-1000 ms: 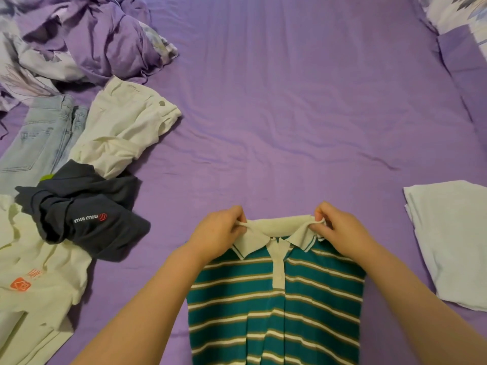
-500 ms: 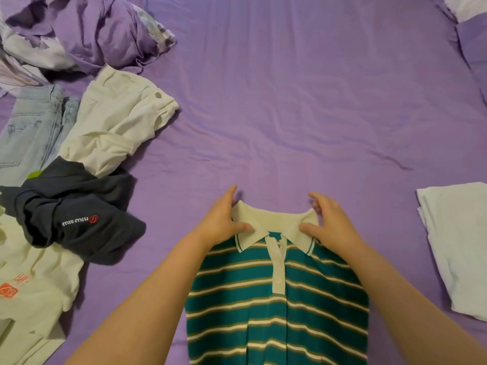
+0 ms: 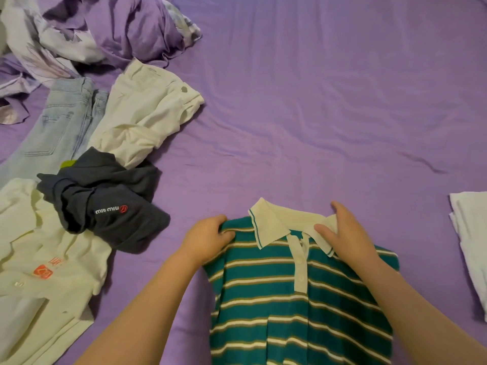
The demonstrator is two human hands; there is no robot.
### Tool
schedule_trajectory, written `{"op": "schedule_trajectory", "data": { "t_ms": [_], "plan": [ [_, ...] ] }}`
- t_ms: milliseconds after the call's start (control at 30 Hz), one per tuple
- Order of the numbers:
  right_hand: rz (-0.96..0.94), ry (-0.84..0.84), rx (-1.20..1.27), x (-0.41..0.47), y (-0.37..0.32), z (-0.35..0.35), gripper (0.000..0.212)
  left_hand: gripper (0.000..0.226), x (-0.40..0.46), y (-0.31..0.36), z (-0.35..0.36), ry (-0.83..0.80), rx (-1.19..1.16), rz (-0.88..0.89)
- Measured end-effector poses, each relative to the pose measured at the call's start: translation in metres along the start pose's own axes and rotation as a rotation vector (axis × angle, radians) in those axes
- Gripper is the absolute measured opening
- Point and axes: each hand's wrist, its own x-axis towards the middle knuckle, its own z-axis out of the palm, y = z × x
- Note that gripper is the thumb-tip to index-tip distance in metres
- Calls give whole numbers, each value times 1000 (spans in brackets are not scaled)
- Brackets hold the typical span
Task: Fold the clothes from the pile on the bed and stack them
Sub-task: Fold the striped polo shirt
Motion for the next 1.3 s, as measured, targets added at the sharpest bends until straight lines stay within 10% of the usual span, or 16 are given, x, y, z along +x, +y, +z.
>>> {"op": "schedule_trajectory", "data": {
  "t_ms": [233, 367, 567, 733, 933, 1300],
  "plan": [
    [-63, 15, -167, -15, 14, -8, 70, 65, -5, 4, 8, 146, 330, -65],
    [-63, 48, -366, -27, 30, -21, 60, 42, -23, 58, 41, 337, 217, 252],
    [-59, -53, -463, -41, 50, -42, 36, 45, -54, 136, 114, 56, 198, 644],
    [11, -24, -202, -37, 60, -59, 24, 69, -55, 148, 133, 129, 343, 573],
    [-138, 209, -773, -31, 63, -56, 28, 88, -27, 142, 142, -24, 576, 446],
    [27, 62, -32, 7, 0, -17, 34, 79, -55, 128, 158, 62, 523, 460]
  ]
}}
